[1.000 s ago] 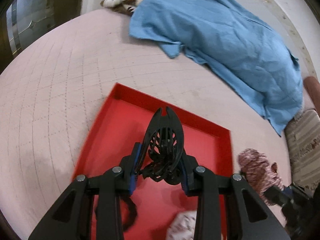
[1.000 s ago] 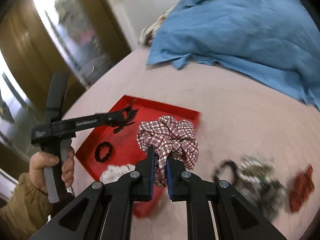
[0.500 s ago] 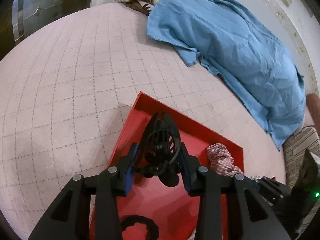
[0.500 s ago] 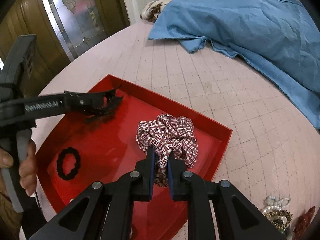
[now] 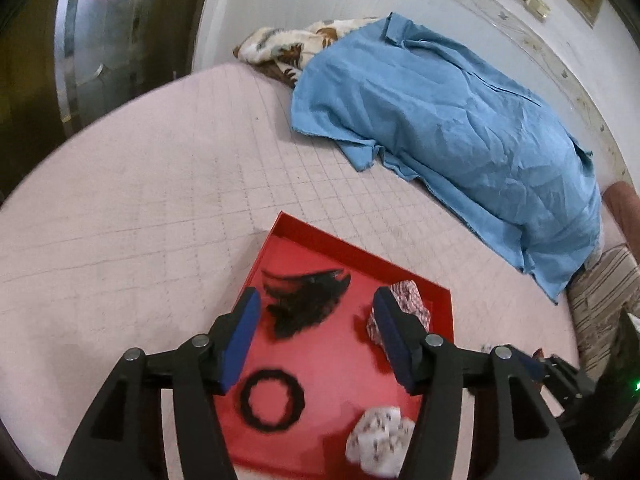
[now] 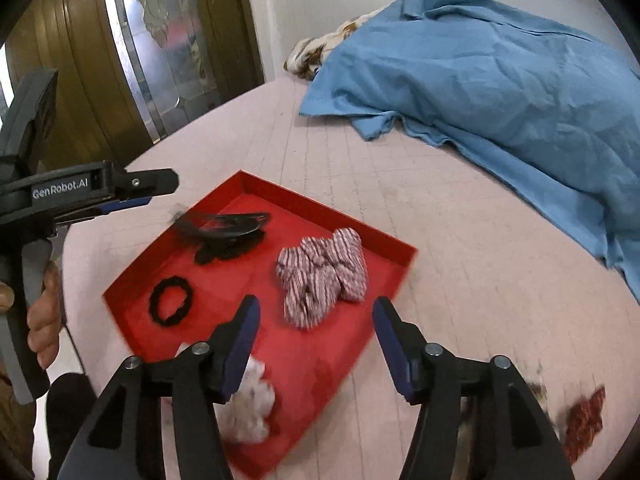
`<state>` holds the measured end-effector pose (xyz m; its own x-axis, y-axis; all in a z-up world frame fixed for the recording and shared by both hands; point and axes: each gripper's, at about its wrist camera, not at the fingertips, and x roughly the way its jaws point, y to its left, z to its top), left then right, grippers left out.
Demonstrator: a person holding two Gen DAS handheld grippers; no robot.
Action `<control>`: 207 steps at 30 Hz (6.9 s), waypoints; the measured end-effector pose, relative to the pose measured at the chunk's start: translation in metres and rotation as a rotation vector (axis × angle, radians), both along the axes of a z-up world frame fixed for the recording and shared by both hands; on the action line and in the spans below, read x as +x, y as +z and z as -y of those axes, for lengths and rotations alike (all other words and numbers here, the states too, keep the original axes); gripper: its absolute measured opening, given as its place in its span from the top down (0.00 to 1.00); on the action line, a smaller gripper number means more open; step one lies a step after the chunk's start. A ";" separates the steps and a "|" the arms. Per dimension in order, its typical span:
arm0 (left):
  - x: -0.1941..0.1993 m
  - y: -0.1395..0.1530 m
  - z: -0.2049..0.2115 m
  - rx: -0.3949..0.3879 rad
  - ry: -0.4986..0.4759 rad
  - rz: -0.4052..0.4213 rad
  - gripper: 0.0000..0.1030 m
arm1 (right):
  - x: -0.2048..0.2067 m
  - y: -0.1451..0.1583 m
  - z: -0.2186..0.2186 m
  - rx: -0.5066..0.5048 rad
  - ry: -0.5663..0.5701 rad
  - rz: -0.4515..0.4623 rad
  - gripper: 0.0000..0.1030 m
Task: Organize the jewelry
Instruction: 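Move both items into the red tray and open both tools, then grasp the leopard-print hair tie with left tool while right tool grasps red polka-dot scrunchie, then lower both items into the red tray and open both tools, then grasp the grey sheer scrunchie with the right tool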
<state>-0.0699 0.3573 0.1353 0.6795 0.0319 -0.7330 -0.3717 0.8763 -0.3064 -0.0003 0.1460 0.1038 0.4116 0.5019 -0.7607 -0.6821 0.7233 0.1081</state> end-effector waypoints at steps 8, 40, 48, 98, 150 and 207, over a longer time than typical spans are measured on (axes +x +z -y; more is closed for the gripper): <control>-0.031 0.013 0.048 0.071 -0.039 -0.018 0.37 | -0.042 0.012 0.093 0.057 -0.114 -0.017 0.35; 0.070 -0.024 0.258 -0.009 -0.464 -0.140 0.37 | -0.025 -0.058 0.341 0.212 -0.575 -0.143 0.31; 0.122 -0.044 0.286 -0.041 -0.546 -0.168 0.37 | 0.021 -0.071 0.338 0.258 -0.582 -0.133 0.32; -0.018 0.023 0.177 -0.134 -0.293 0.006 0.93 | -0.014 -0.033 0.346 0.445 -0.529 -0.122 0.89; 0.004 -0.091 -0.001 -0.314 -0.059 -0.080 0.92 | 0.072 -0.050 -0.070 0.012 -0.113 -0.275 0.89; -0.011 -0.028 0.096 0.035 -0.136 0.135 0.34 | -0.006 -0.036 0.272 -0.030 -0.542 -0.249 0.91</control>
<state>-0.0807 0.2618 0.1072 0.7714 -0.0431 -0.6349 -0.2069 0.9265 -0.3142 -0.0061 -0.1261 0.0673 0.4109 0.2467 -0.8777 -0.1716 0.9664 0.1913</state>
